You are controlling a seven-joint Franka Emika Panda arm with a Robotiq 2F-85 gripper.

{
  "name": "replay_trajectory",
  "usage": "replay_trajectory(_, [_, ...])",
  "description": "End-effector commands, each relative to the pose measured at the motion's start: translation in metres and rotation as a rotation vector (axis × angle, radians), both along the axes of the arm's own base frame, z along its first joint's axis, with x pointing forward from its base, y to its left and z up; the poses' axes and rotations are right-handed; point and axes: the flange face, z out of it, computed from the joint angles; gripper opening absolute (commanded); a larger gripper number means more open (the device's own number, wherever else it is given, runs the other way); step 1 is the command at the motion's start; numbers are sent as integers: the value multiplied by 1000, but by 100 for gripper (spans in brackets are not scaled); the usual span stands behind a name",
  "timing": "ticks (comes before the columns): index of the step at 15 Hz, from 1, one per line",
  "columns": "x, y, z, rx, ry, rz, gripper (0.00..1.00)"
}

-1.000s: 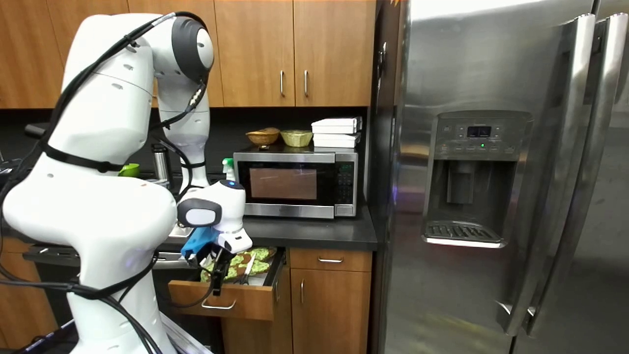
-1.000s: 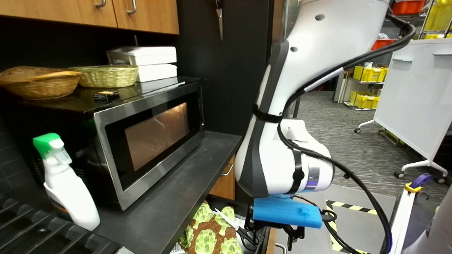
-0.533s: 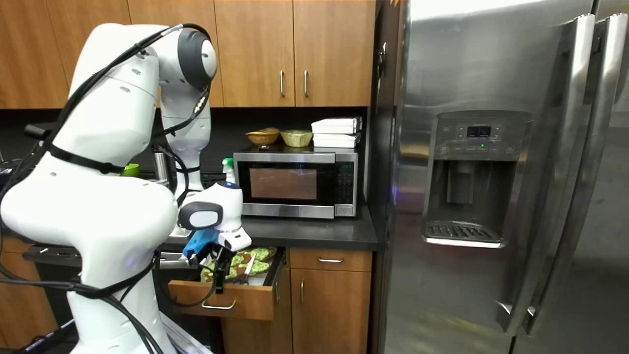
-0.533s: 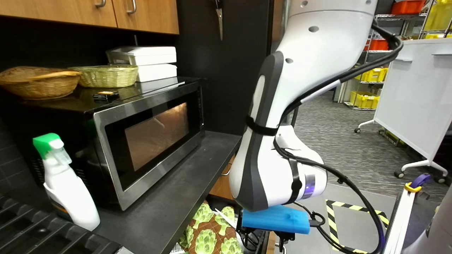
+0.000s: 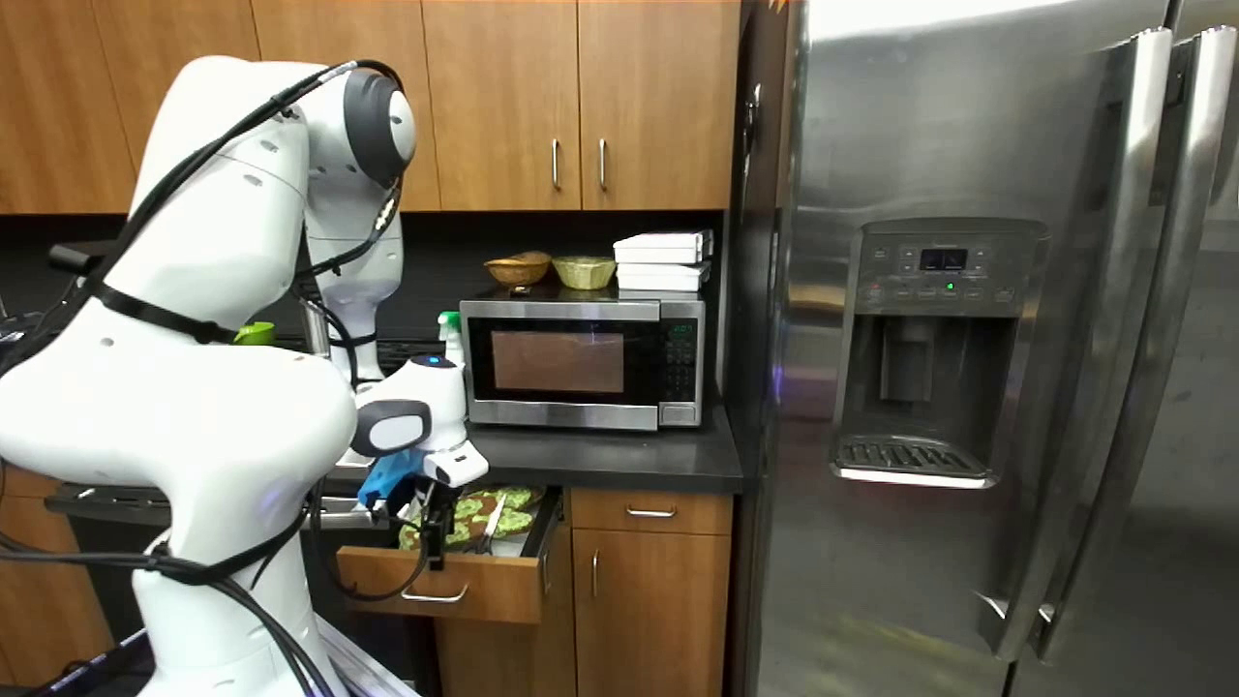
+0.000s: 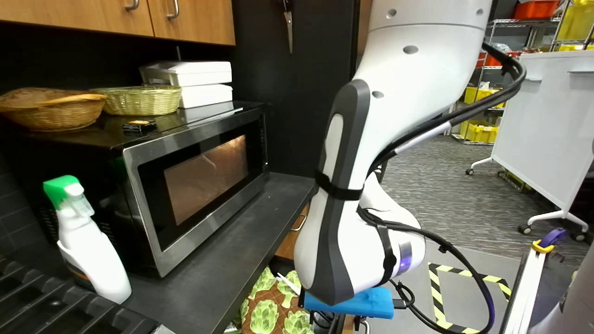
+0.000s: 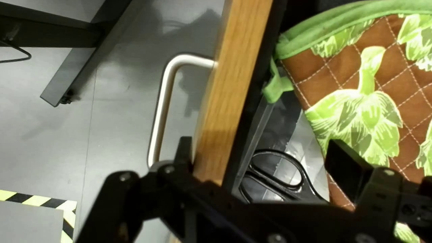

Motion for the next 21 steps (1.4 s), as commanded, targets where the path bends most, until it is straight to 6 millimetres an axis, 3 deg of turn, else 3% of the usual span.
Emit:
replay_trajectory(1, [19, 18, 5, -16, -64, -9, 100])
replay_trajectory(7, [49, 35, 11, -24, -123, -22, 100])
replay_trajectory(21, [61, 46, 20, -75, -125, -55, 100])
